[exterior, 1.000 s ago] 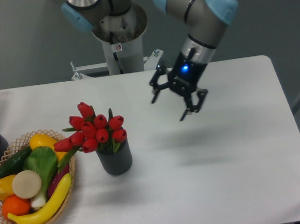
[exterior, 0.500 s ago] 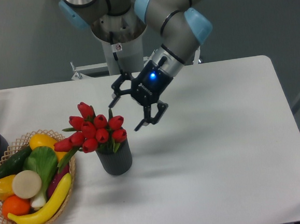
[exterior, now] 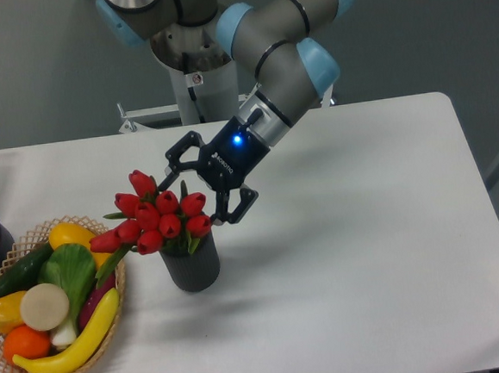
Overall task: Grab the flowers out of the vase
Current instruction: 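Close the gripper around the tulip stems above the vase rim, then lift the gripped tulips up out of the grey vase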
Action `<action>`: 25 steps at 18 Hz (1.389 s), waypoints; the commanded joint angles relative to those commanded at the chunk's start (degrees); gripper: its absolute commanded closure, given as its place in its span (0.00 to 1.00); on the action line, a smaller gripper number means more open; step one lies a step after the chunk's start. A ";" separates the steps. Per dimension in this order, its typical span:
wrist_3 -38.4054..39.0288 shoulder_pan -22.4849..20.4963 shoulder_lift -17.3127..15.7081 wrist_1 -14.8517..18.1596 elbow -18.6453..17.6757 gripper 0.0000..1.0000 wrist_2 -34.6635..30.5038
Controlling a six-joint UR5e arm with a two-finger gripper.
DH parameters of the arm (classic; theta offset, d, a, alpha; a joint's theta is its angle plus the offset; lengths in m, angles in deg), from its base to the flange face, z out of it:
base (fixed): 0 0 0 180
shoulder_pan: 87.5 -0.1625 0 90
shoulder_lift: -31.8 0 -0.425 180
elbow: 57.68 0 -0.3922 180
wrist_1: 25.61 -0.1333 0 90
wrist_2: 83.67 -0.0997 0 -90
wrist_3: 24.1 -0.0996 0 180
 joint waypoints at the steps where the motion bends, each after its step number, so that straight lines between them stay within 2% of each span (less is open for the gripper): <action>1: 0.00 0.09 0.00 0.00 0.00 0.00 0.00; 3: -0.09 0.44 0.09 0.00 0.00 0.01 0.70; 4: -0.09 0.53 0.09 -0.26 0.00 0.09 0.79; 5: -0.09 0.61 0.09 -0.70 -0.09 0.22 0.70; 7: -0.17 0.62 0.18 -0.79 -0.09 0.56 0.62; 9: -0.18 0.53 0.09 -0.88 0.00 0.85 0.44; 10: -0.26 0.53 0.09 -0.97 -0.09 0.95 0.44; 11: -0.35 0.44 0.09 -0.97 -0.09 1.00 0.27; 18: 0.35 -0.61 -0.96 -0.97 0.00 1.00 0.18; 25: 3.77 -0.88 -4.03 -0.79 0.09 1.00 1.32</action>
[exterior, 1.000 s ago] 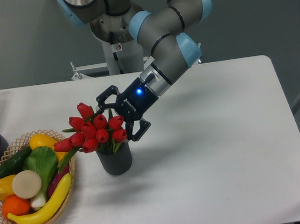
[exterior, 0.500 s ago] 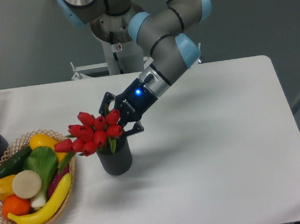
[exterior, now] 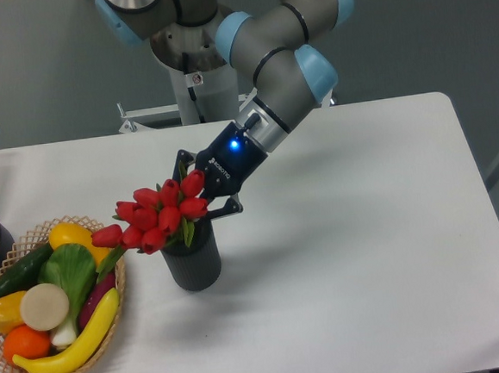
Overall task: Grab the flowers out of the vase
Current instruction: 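Lift the gripped tulips up out of the grey vase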
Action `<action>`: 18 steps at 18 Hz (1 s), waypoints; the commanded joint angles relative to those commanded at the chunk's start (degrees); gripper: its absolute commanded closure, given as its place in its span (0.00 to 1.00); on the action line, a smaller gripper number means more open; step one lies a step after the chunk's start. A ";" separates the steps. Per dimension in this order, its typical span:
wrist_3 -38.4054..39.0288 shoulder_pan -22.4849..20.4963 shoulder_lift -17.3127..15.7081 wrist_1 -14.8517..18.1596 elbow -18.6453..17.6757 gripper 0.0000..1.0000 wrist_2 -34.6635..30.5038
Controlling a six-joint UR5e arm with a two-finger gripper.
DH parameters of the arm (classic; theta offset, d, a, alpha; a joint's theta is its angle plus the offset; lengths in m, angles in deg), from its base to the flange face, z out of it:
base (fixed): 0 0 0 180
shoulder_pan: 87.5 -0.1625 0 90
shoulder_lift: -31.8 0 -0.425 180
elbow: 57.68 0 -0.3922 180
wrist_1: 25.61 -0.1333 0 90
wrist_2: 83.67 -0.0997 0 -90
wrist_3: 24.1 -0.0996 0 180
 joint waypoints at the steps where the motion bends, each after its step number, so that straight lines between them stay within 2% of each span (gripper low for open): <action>1: 0.79 0.00 -0.53 0.00 0.17 1.00 0.53; 9: 10.46 0.18 -2.20 0.00 5.44 1.00 5.54; 15: 13.97 -0.79 -4.04 0.09 5.97 1.00 6.77; 18: 16.35 -1.23 -4.40 0.09 7.46 1.00 7.56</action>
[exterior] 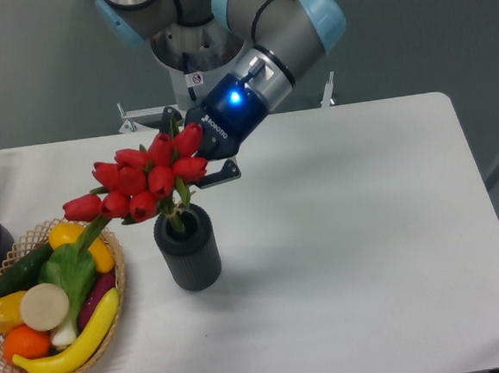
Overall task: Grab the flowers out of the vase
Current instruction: 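Lift the gripped tulips up out of the grey vase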
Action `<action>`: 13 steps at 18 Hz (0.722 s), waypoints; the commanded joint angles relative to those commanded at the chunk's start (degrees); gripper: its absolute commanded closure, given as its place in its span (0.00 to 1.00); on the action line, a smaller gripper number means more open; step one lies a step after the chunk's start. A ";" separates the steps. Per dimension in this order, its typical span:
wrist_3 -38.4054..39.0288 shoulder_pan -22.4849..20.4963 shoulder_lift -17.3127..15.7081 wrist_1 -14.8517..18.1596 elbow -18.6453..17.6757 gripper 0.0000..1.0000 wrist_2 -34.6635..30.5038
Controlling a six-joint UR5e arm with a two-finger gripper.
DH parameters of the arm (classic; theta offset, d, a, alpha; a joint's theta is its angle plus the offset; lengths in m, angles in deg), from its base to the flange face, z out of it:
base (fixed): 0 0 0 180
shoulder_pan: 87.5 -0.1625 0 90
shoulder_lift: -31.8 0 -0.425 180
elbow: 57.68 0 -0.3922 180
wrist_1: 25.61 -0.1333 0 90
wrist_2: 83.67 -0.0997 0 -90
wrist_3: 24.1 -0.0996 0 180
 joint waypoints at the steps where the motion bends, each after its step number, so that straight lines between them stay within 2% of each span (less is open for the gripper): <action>1: 0.97 -0.35 0.09 0.00 0.62 1.00 0.09; 7: 5.36 -1.23 0.26 0.00 3.78 1.00 1.67; 13: 8.36 -4.04 0.44 0.09 6.24 1.00 2.82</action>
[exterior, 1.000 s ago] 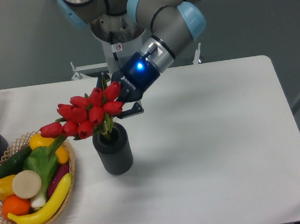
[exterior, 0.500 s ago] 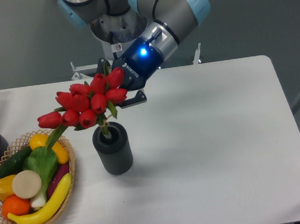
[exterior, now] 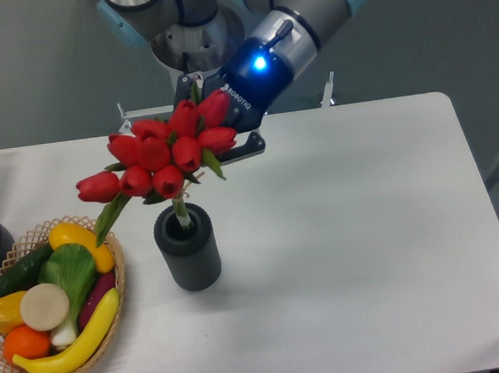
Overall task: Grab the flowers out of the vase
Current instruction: 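Lift the gripped tulips up out of the grey vase, then carry the tulip bouquet away from the vase and hold it raised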
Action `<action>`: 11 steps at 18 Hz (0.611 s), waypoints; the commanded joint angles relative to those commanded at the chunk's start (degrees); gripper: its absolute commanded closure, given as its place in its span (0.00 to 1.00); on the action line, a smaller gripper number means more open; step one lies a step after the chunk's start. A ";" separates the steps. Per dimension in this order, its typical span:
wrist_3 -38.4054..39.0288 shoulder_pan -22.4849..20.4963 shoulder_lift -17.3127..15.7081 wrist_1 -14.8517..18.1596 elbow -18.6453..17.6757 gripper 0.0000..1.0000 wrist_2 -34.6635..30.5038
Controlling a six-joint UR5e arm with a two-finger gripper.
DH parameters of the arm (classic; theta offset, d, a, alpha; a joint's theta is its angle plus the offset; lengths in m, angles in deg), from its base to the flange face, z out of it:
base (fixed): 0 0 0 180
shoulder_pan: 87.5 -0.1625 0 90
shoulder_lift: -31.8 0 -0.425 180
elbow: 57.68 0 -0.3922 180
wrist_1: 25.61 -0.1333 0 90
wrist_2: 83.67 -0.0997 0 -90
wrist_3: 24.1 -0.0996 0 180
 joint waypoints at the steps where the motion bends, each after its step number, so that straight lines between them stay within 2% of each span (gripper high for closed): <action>1: -0.09 -0.79 0.00 0.00 0.35 1.00 -0.26; 7: -0.52 -5.71 -0.09 -0.35 2.37 1.00 -3.50; 11: -0.70 -6.60 0.26 -0.35 3.61 1.00 -14.56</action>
